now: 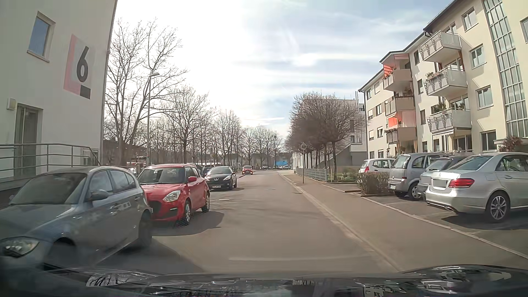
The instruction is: Follow the waypoints while adhering to traffic rules and regulations
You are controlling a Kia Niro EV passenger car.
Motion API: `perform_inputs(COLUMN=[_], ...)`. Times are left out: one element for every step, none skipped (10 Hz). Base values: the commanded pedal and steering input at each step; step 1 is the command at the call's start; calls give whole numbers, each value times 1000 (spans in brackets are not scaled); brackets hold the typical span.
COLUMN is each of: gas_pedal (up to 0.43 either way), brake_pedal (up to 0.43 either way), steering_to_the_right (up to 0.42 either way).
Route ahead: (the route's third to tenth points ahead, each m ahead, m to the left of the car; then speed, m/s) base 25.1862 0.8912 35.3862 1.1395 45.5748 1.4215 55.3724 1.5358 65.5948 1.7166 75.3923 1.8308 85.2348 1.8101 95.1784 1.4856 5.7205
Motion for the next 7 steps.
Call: perform_inputs(gas_pedal=[177,177,177,177,177,177,177], brake_pedal=[0,0,0,0,0,0,0], steering_to_the_right=[2,2,2,1,1,0,1])
